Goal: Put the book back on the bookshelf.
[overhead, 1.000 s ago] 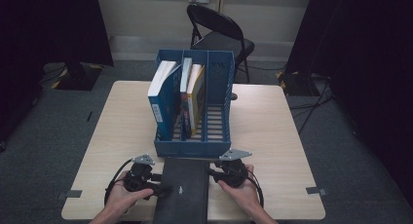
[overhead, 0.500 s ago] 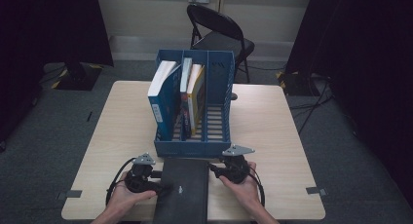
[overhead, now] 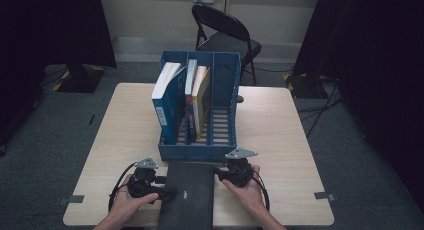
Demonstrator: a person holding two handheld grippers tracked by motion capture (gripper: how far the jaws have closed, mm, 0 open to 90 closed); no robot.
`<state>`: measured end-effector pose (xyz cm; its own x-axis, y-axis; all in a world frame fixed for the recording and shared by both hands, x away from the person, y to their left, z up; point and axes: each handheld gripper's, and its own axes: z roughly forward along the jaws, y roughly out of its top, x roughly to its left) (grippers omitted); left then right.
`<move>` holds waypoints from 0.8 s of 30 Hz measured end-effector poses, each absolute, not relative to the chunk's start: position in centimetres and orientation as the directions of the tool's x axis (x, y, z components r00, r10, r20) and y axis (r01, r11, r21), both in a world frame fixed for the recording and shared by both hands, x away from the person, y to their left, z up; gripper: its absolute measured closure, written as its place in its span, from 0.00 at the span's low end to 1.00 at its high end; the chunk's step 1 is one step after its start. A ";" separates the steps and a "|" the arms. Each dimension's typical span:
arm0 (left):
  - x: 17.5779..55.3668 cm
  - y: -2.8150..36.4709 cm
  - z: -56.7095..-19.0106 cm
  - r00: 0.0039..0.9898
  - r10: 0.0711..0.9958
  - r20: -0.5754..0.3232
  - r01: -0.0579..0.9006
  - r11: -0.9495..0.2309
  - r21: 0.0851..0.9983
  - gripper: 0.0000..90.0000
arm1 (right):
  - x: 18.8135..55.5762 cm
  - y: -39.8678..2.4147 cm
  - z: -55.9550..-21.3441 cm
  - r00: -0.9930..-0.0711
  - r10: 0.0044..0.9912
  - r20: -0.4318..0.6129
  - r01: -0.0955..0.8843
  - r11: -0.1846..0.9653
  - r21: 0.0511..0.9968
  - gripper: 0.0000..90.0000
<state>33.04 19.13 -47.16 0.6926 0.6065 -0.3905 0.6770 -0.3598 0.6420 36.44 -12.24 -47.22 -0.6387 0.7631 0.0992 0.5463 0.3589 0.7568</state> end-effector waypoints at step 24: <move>33.3 18.8 -46.3 0.655 0.633 -0.413 0.689 -0.274 0.671 0.36 | 35.7 -12.7 -47.3 -0.661 0.741 0.117 0.542 0.363 0.758 0.52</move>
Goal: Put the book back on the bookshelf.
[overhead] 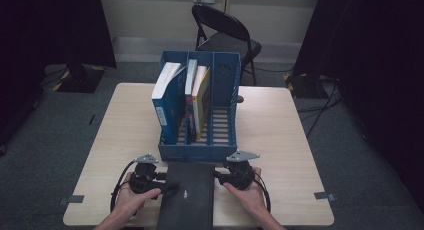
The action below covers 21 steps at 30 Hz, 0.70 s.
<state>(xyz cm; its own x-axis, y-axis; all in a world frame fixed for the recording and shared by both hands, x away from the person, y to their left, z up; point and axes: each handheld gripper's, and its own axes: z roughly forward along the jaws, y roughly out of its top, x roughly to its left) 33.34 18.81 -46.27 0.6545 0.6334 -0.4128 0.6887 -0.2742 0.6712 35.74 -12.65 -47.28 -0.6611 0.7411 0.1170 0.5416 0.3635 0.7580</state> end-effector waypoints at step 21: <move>33.4 17.8 -46.7 0.662 0.560 -0.498 0.712 -0.265 0.650 0.39 | 35.5 -12.8 -47.4 -0.664 0.739 0.118 0.542 0.367 0.756 0.51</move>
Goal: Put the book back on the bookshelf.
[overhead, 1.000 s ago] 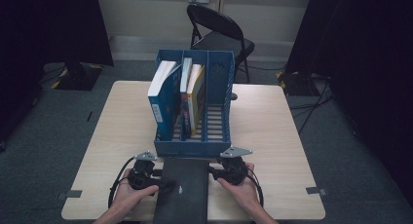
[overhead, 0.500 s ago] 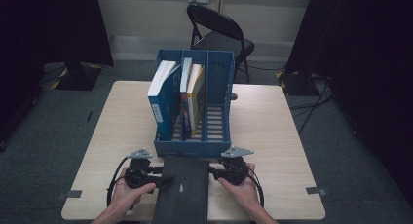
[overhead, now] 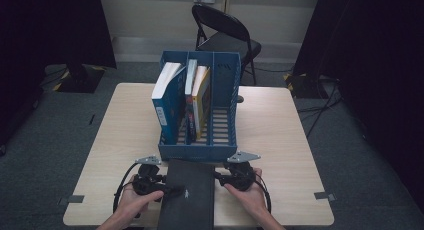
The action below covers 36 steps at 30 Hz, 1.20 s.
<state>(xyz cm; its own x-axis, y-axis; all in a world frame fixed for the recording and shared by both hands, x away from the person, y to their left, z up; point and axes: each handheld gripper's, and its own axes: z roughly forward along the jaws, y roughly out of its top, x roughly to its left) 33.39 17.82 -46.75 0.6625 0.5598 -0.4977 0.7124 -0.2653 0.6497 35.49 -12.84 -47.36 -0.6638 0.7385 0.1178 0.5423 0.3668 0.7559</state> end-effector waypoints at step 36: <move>36.7 15.8 -47.0 0.644 0.404 -0.649 0.759 -0.230 0.609 0.66 | 32.6 -13.1 -46.5 -0.746 0.635 0.200 0.522 0.372 0.767 0.30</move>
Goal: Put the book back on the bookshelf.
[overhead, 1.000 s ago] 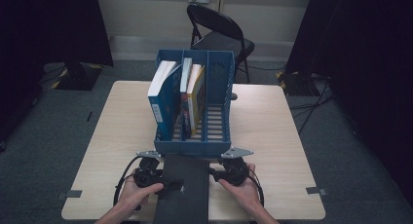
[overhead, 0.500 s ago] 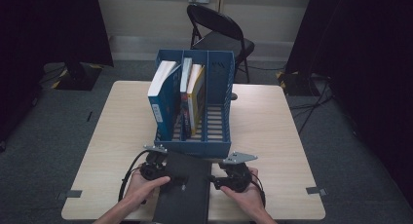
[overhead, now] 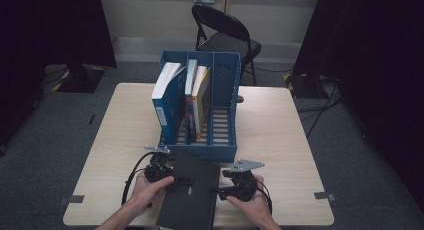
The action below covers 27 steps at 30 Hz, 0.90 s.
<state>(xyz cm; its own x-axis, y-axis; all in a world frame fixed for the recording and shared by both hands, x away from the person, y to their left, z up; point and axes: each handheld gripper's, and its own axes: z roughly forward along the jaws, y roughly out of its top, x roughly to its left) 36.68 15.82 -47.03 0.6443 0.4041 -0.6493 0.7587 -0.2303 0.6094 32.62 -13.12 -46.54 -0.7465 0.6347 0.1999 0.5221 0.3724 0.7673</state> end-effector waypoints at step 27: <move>32.9 16.0 -44.7 0.752 0.444 -0.488 0.617 -0.211 0.758 0.69 | 32.6 -12.5 -46.8 -0.760 0.568 0.316 0.564 0.332 0.756 0.07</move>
<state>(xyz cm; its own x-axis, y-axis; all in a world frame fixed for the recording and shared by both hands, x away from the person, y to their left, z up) 32.86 15.97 -44.71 0.7519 0.4435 -0.4878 0.6166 -0.2112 0.7584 32.60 -12.48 -46.76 -0.7596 0.5682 0.3164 0.5636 0.3324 0.7562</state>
